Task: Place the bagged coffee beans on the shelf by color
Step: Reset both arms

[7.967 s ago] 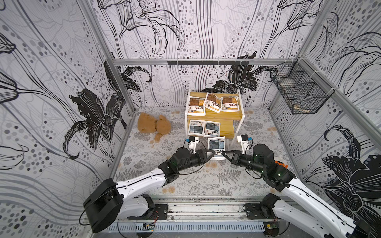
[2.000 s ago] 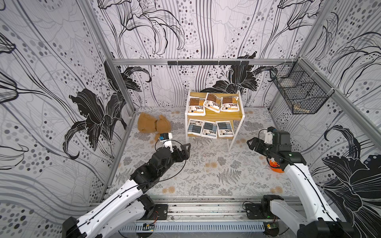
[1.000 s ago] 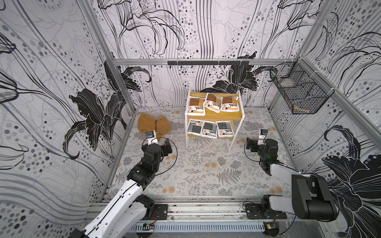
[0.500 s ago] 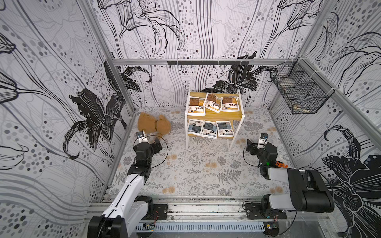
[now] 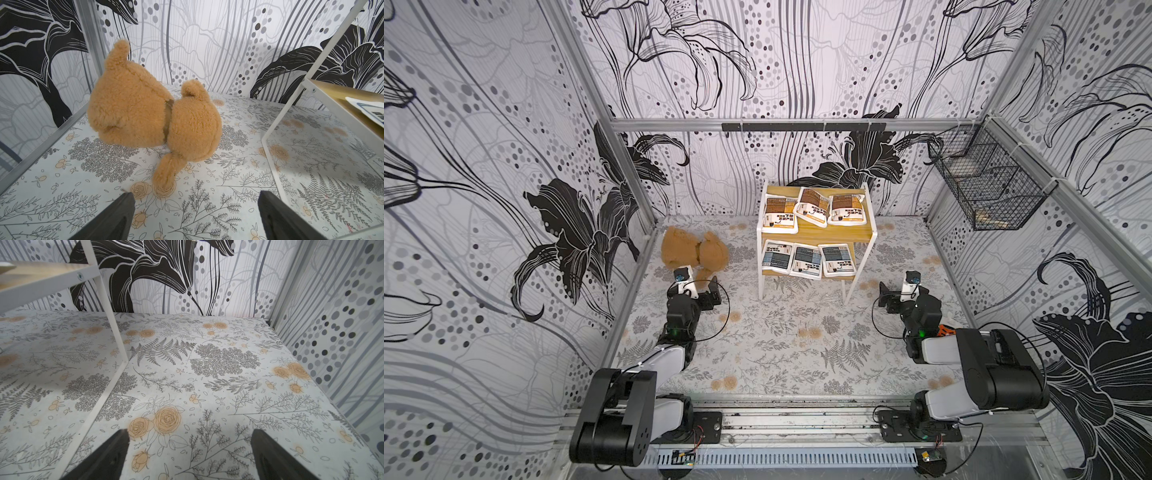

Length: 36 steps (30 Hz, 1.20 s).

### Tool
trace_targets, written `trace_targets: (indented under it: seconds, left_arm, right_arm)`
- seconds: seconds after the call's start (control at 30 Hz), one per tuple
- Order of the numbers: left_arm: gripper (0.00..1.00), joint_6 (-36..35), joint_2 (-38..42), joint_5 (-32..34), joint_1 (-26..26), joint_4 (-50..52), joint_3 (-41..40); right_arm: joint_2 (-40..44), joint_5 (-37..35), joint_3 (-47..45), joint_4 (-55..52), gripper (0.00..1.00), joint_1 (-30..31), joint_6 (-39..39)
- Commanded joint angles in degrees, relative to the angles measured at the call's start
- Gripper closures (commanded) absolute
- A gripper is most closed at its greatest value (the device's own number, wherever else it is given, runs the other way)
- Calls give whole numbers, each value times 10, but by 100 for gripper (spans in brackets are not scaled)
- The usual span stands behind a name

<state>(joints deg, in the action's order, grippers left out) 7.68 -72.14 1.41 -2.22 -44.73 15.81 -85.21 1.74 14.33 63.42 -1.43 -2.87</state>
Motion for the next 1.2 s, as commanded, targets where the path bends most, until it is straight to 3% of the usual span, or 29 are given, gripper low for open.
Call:
trace_targets:
  seconds: [0.0,0.33,0.37,0.47,1.17]
  left_arm:
    - [3,-20,-20,-15,6,-122,-19]
    - [2,-29,-131,-33,15,-374,-88]
    - [2,-30,-114,-32,15,-299,-67]
    - [3,-27,-126,-28,16,-246,-34]
    - [3,-28,-125,-16,16,-254,-38]
  right_arm:
    - [-6,17,-10,33,2,-2,-13]
    - [-6,30,-15,43,1,-2,-19]
    - [-5,31,-15,43,1,-2,-19]
    - [-6,31,-14,41,3,-2,-18]
    - [-7,6,-7,29,4,-3,-9]
